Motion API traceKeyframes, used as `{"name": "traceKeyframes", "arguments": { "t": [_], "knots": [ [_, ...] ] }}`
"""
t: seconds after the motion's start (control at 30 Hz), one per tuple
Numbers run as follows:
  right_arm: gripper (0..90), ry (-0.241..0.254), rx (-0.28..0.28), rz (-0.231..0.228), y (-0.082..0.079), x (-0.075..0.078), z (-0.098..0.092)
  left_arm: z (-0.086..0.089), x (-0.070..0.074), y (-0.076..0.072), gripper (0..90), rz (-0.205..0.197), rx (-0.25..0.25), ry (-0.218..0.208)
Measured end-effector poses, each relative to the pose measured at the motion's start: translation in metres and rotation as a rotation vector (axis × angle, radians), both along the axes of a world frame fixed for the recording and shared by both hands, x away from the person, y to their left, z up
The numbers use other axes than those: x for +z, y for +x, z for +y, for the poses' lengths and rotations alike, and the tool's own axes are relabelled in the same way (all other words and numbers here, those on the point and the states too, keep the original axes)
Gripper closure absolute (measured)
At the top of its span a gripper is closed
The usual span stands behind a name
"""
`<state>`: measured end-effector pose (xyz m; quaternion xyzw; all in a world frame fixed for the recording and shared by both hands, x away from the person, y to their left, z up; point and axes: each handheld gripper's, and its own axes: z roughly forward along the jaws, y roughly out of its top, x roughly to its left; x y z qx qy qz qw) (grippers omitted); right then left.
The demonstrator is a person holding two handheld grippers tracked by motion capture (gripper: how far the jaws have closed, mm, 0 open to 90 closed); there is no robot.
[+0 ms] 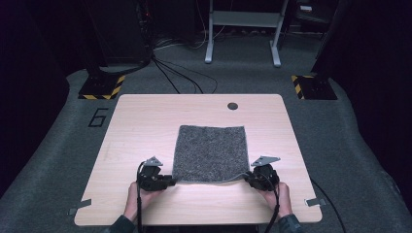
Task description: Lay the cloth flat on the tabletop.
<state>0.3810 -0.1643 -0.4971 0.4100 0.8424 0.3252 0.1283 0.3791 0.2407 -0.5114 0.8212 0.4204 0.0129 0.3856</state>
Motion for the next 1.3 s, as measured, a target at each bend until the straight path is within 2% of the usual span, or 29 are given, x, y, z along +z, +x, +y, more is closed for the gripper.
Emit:
{"name": "traceKeyframes", "arguments": {
  "t": [0.07, 0.13, 0.17, 0.2, 0.3, 0.37, 0.43, 0.5, 0.63, 0.67, 0.7, 0.73, 0.8, 0.83, 0.93, 1.03, 1.2, 1.3],
  "knots": [
    [57.7, 0.013, 0.007, 0.004, -0.004, 0.001, -0.006, 0.004, 0.003, -0.004, 53.9, -0.005, 0.013, 0.009],
    [48.8, 0.052, -0.01, 0.008, -0.007, 0.004, -0.013, 0.01, 0.007, -0.005, 40.8, -0.021, 0.046, 0.01],
    [43.8, 0.071, -0.018, 0.005, -0.006, 0.005, -0.016, 0.01, 0.007, -0.005, 37.2, -0.021, 0.046, 0.01],
    [38.4, 0.088, -0.04, 0.01, -0.006, 0.008, -0.02, 0.017, 0.012, -0.001, 32.8, -0.046, 0.088, 0.003],
    [26.7, 0.113, -0.08, -0.017, 0.002, 0.014, -0.025, 0.022, 0.021, 0.012, 26.3, -0.082, 0.12, 0.007],
    [21.6, 0.12, -0.106, -0.039, 0.012, 0.019, -0.025, 0.021, 0.026, 0.025, 22.6, -0.098, 0.153, 0.009],
    [16.7, 0.125, -0.129, -0.05, 0.024, 0.021, -0.022, 0.017, 0.029, 0.037, 18.7, -0.117, 0.161, 0.024],
    [14.7, 0.11, -0.156, -0.052, 0.035, 0.021, -0.017, 0.006, 0.03, 0.052, 17.2, -0.13, 0.17, 0.054],
    [11.0, 0.092, -0.188, -0.03, 0.058, 0.013, -0.01, -0.011, 0.022, 0.069, 15.7, -0.146, 0.159, 0.125],
    [9.8, 0.084, -0.194, -0.028, 0.062, 0.01, -0.009, -0.015, 0.019, 0.073, 15.7, -0.156, 0.152, 0.158],
    [8.5, 0.065, -0.193, -0.024, 0.067, 0.006, -0.009, -0.019, 0.016, 0.076, 15.4, -0.16, 0.154, 0.173],
    [6.5, 0.062, -0.216, -0.004, 0.07, 0.003, -0.006, -0.021, 0.013, 0.078, 15.4, -0.163, 0.147, 0.202],
    [0.3, 0.043, -0.219, 0.006, 0.076, -0.004, -0.006, -0.026, 0.007, 0.081, 15.1, -0.154, 0.15, 0.227],
    [0.0, 0.04, -0.224, 0.011, 0.078, -0.008, -0.007, -0.028, 0.005, 0.082, 14.9, -0.157, 0.147, 0.248],
    [0.0, 0.019, -0.233, 0.016, 0.083, -0.015, -0.008, -0.03, 0.001, 0.082, 14.6, -0.17, 0.155, 0.276],
    [0.0, 0.004, -0.24, 0.039, 0.085, -0.019, -0.007, -0.03, -0.003, 0.081, 14.5, -0.168, 0.152, 0.299],
    [0.0, -0.057, -0.233, 0.013, 0.081, -0.022, -0.001, -0.026, -0.005, 0.076, 14.6, -0.166, 0.153, 0.291],
    [0.0, -0.059, -0.223, 0.015, 0.077, -0.022, 0.003, -0.024, -0.005, 0.072, 14.6, -0.168, 0.149, 0.295]
  ]
}}
